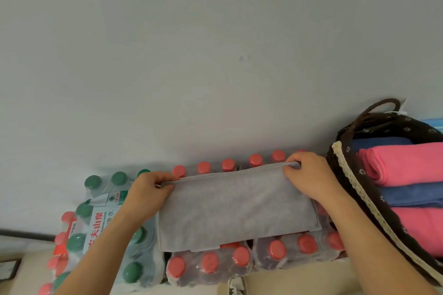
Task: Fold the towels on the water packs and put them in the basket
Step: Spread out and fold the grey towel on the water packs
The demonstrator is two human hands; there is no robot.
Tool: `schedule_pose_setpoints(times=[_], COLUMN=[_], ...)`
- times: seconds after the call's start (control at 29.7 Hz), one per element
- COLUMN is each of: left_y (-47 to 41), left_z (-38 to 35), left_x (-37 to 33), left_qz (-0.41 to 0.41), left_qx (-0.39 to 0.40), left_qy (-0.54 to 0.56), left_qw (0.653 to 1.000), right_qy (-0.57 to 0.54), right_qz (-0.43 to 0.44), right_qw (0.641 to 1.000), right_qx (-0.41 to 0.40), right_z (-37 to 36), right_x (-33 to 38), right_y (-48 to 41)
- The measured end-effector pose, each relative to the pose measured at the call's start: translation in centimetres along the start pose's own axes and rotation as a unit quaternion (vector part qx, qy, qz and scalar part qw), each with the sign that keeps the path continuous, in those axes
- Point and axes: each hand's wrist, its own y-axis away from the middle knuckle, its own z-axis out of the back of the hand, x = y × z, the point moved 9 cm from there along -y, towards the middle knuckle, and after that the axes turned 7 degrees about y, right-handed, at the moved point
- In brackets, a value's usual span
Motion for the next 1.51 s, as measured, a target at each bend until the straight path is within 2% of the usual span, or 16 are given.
schedule_pose_setpoints(times=[0.13,0.57,0.67,0.77,0.91,1.01,1.18,1.31,1.41,1.51], left_y=[-0.2,-0.6,-0.7,-0.7,-0.9,-1.2,-1.8,-1.8,-1.6,-1.1], left_z=[-0.5,-0.2,0.0,0.1,-0.3,-0.2,-0.1,0.0,0.1,-0.2], left_x=[0.5,1.3,1.4,1.3,1.3,1.6,0.9,1.4,1.8,1.6], left_qz=[0.024,0.052,0.046,0.036,0.033,0.047,0.046,0.074,0.083,0.099], left_qx=[0.021,-0.023,-0.024,-0.022,0.015,0.029,0.04,0.071,0.11,0.163], left_qy=[-0.008,0.007,-0.017,-0.048,-0.071,-0.047,-0.002,0.123,0.118,0.117], left_qw=[0.999,0.998,0.999,0.998,0.997,0.997,0.998,0.987,0.984,0.975], right_qy=[0.021,0.019,0.013,0.06,0.092,0.105,0.125,0.083,0.03,0.045], right_qz=[0.009,0.054,0.059,0.074,0.093,0.094,0.082,0.103,0.097,0.084], right_qw=[1.0,0.998,0.997,0.994,0.991,0.99,0.988,0.987,0.984,0.972], right_qx=[0.016,-0.023,-0.042,-0.059,-0.037,-0.02,0.05,0.089,0.149,0.215], right_z=[-0.6,-0.6,-0.4,-0.5,-0.7,-0.1,-0.6,-0.5,-0.5,-0.5], right_x=[0.4,0.9,0.6,0.6,0.9,1.2,1.1,1.6,1.7,1.7], right_y=[0.0,-0.2,-0.3,-0.5,-0.9,-1.2,-2.2,-2.8,-3.1,-3.2])
